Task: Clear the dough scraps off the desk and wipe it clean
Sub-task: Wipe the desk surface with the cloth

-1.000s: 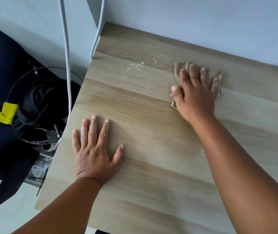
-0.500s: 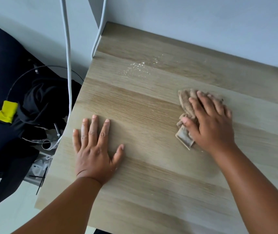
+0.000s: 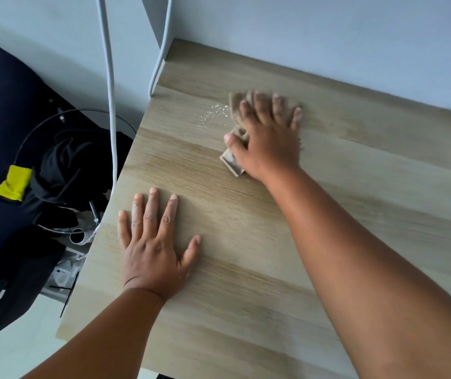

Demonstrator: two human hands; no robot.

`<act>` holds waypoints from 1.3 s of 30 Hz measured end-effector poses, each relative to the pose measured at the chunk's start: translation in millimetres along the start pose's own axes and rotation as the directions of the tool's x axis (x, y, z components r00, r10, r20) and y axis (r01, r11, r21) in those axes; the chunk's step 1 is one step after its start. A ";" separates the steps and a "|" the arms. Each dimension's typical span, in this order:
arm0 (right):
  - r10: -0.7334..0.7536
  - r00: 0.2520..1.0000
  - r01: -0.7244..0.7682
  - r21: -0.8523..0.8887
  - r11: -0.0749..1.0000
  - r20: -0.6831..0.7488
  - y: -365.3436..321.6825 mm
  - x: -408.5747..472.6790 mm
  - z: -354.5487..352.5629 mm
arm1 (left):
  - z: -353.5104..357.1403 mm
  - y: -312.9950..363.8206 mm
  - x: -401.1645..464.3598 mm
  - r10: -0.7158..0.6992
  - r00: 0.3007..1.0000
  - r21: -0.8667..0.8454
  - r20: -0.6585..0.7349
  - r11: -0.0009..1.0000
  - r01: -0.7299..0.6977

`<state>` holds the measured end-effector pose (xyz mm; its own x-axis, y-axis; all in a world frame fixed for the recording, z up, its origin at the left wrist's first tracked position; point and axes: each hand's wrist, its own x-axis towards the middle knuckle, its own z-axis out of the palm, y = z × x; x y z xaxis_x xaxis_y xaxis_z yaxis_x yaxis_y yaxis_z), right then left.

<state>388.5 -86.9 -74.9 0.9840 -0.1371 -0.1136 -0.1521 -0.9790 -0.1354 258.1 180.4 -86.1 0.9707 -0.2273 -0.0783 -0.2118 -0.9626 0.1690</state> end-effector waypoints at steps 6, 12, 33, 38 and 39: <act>-0.257 0.965 0.257 -0.005 0.966 -0.044 22.6 -64.3 11.2 | 0.7 -1.5 0.6 0.003 1.000 0.002 0.014 1.000 -0.003; -0.137 0.989 0.138 0.011 0.990 -0.052 72.1 -70.8 3.5 | 2.6 -3.8 -1.0 0.012 1.000 -0.008 -0.015 1.000 -0.012; -0.303 0.953 0.303 -0.025 0.953 -0.011 0.5 -77.9 7.8 | 1.2 -4.0 -0.4 0.012 1.000 0.001 -0.010 1.000 -0.012; -0.258 0.964 0.258 -0.007 0.966 -0.060 60.6 -118.1 8.0 | 2.5 -4.3 0.5 0.011 1.000 -0.003 -0.009 1.000 -0.011; -0.210 0.976 0.209 -0.012 0.978 -0.066 69.3 -116.9 7.3 | 2.9 -4.2 0.4 0.012 1.000 -0.003 -0.013 1.000 -0.012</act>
<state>262.3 -137.6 -78.2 0.9980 0.0615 -0.0175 0.0583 -0.9877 -0.1448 259.0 184.0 -89.7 0.9694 -0.2371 -0.0635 -0.2233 -0.9593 0.1730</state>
